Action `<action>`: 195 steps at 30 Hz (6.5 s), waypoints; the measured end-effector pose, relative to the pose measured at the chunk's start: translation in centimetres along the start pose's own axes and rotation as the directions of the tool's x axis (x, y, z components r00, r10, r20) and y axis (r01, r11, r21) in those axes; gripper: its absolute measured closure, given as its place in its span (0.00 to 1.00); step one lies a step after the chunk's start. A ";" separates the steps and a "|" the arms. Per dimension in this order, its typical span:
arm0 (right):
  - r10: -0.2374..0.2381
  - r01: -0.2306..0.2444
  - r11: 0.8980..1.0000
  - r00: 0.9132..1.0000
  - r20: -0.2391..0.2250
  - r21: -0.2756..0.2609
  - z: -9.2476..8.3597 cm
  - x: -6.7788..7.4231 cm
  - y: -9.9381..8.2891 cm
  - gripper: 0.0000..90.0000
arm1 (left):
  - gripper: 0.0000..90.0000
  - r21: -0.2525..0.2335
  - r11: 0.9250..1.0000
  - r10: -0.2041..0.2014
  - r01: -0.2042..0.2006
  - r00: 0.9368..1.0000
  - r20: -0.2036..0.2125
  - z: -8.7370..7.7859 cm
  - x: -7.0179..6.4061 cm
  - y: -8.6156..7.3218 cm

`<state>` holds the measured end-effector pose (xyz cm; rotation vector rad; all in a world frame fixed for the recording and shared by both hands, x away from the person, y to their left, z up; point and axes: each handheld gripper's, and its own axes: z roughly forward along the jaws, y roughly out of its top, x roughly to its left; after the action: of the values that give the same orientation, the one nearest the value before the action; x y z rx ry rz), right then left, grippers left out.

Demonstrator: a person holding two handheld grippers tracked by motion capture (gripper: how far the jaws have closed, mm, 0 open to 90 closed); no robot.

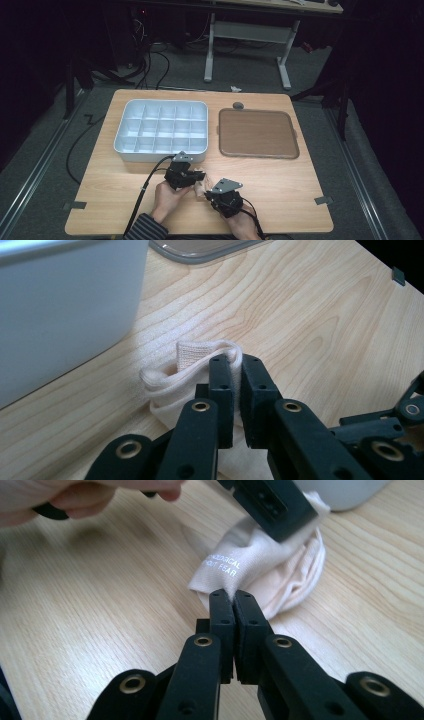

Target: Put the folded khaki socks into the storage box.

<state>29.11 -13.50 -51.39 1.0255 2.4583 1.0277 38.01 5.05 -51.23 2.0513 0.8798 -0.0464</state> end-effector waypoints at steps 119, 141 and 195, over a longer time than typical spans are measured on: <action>0.164 -0.162 0.986 0.985 0.045 -0.044 2.9 -5.1 3.0 0.69 | 0.49 0.044 0.999 -0.009 0.015 0.989 -0.150 0.2 0.5 -1.1; 0.173 -0.170 0.982 0.985 0.023 -0.087 3.3 -5.4 2.8 0.68 | 0.45 -0.014 0.999 0.043 -0.045 0.991 -0.128 -0.9 -0.4 -0.6; 0.277 -0.267 0.961 0.907 0.318 -0.076 -3.2 -11.2 -5.5 0.47 | 0.82 0.036 0.998 0.044 -0.042 0.997 -0.063 -0.3 0.1 -0.8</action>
<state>32.65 -25.72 -53.13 1.4331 2.0667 0.8833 37.57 5.59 -51.66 2.1133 0.8792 0.0274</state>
